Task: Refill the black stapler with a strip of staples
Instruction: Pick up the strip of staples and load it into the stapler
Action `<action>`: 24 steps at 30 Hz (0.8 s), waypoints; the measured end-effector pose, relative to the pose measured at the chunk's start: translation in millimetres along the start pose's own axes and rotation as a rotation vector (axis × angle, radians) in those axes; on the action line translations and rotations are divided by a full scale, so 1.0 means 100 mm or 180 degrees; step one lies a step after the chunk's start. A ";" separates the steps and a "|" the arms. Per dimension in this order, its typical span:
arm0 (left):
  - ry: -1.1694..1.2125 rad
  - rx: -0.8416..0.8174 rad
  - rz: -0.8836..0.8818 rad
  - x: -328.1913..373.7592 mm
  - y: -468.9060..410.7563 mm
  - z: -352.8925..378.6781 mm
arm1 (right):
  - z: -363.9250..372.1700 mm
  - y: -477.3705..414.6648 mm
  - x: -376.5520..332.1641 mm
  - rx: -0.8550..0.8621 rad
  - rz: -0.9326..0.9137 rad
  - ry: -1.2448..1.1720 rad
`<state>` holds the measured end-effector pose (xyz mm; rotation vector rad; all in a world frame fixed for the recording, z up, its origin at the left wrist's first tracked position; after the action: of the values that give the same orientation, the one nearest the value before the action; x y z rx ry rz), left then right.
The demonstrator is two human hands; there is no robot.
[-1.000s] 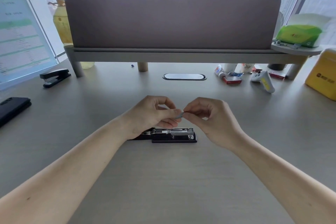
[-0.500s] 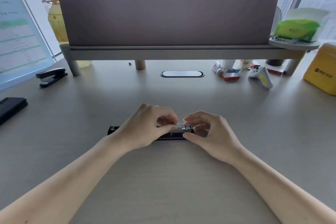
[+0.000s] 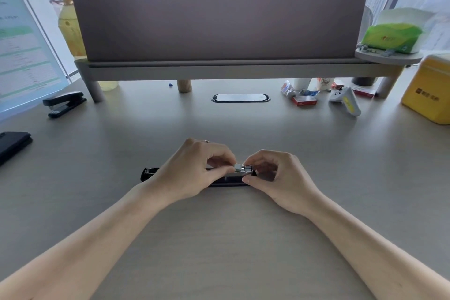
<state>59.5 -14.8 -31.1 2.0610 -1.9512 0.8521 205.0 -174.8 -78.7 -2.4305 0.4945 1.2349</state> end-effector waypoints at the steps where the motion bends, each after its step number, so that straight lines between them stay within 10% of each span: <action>1: 0.0013 0.0002 -0.0014 0.00 0.00 0.00 | 0.00 0.00 0.00 0.0000 0.0002 -0.0007; 24: -0.0446 -0.0094 -0.0415 -0.24 0.16 0.01 | 0.00 -0.01 0.01 0.0002 0.0032 0.0008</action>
<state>44.8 3.4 -48.9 2.2575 -1.8579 0.6648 206.1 -174.4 -79.2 -2.4322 0.5084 1.2357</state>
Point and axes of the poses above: each hand's wrist, its own y-axis away from the middle knuckle, its own z-axis out of the palm, x = y × z, the point moved 2 cm from there along -y, towards the middle knuckle, and after that the axes turned 9 degrees about -x, right-handed, at the moved point
